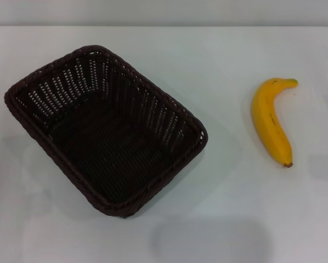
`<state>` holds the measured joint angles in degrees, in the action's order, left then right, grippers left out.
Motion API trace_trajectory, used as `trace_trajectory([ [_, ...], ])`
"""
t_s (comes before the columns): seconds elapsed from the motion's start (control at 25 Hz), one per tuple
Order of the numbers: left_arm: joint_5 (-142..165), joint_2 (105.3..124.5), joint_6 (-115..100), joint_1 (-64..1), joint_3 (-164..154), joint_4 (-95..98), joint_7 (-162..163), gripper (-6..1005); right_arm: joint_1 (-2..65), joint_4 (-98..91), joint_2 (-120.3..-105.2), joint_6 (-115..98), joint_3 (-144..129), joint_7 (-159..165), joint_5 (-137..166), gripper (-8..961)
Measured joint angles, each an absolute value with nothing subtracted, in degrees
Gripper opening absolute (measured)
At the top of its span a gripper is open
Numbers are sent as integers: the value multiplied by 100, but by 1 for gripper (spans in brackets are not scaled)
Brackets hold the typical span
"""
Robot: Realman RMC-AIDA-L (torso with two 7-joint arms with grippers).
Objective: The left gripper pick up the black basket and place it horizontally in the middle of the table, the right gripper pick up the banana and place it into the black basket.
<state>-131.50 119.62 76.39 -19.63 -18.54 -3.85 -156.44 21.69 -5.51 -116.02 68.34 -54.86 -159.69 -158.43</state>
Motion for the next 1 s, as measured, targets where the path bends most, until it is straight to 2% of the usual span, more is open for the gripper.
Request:
trace_trajectory([
  [0.56, -13173, 11936, 7604, -2201, -1743, -430, -15425, 866, 2250, -555, -11593, 6855, -5484, -15958, -15845, 725],
  [0.8, -12024, 11839, 6465, -2383, -2376, 1081, -12910, 861, 2355, -580, -11592, 6861, -5512, -15958, -15829, 725],
  [0.88, -11021, 11667, 5918, -2389, -3030, 2064, -11120, 861, 2389, -580, -11593, 6862, -5521, -15959, -15822, 726],
  [1.0, -9888, 11230, 5765, -2495, -3713, 2763, -9283, 862, 2434, -580, -11593, 6863, -5530, -15959, -15812, 726],
])
